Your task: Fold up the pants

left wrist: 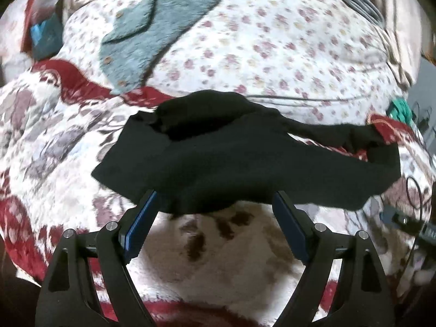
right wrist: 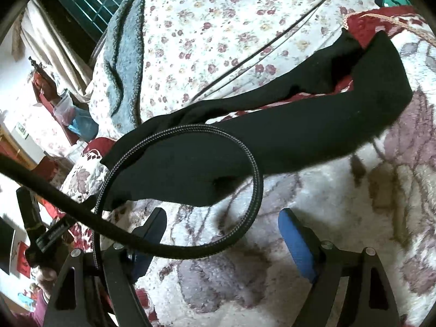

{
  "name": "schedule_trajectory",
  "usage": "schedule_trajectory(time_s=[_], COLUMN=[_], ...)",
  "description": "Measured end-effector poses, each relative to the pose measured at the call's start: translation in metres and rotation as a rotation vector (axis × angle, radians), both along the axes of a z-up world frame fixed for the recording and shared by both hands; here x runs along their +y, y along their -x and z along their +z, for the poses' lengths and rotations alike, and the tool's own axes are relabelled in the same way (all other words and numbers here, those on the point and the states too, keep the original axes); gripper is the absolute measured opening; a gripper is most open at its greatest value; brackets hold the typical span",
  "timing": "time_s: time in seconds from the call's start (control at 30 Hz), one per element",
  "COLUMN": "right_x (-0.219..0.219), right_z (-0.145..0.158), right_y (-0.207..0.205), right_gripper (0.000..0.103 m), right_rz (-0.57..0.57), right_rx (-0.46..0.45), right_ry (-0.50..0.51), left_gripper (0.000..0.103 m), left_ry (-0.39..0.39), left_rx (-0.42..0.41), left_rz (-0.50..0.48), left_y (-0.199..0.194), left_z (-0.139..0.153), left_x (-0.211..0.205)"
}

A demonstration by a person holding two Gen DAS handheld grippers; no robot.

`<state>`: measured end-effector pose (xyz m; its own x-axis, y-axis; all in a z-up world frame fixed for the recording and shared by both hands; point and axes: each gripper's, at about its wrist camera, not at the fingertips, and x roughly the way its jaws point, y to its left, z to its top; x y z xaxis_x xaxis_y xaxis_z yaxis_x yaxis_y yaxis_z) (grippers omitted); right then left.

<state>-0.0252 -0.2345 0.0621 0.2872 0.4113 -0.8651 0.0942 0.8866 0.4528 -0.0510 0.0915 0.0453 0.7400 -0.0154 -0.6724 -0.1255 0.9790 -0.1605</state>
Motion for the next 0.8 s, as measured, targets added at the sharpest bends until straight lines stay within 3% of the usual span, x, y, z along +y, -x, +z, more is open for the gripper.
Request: schedule_trajectory(time_s=[0.2,0.4,0.57,0.8], right_x=[0.001,0.002,0.002,0.003], right_z=[-0.008,-0.011,-0.013,-0.015], right_y=[0.001,-0.002,-0.003,0.001], right_gripper=[0.083,0.083,0.084,0.086], right_rz=[-0.021,-0.007,0.002,0.009], right_rx=[0.017,0.02,0.018,0.008], right_ry=[-0.077,-0.087,-0.091,-0.091], left_gripper=[0.085,0.085,0.085,0.085], left_ry=[0.039,0.039,0.087,0.03], left_rx=[0.037,0.044,0.063,0.044], left_rz=[0.034,0.05,0.031,-0.016], left_y=[-0.002,0.001,-0.003,-0.003], left_z=[-0.005,-0.006,-0.008,-0.008], left_x=[0.013,0.018,0.017,-0.003])
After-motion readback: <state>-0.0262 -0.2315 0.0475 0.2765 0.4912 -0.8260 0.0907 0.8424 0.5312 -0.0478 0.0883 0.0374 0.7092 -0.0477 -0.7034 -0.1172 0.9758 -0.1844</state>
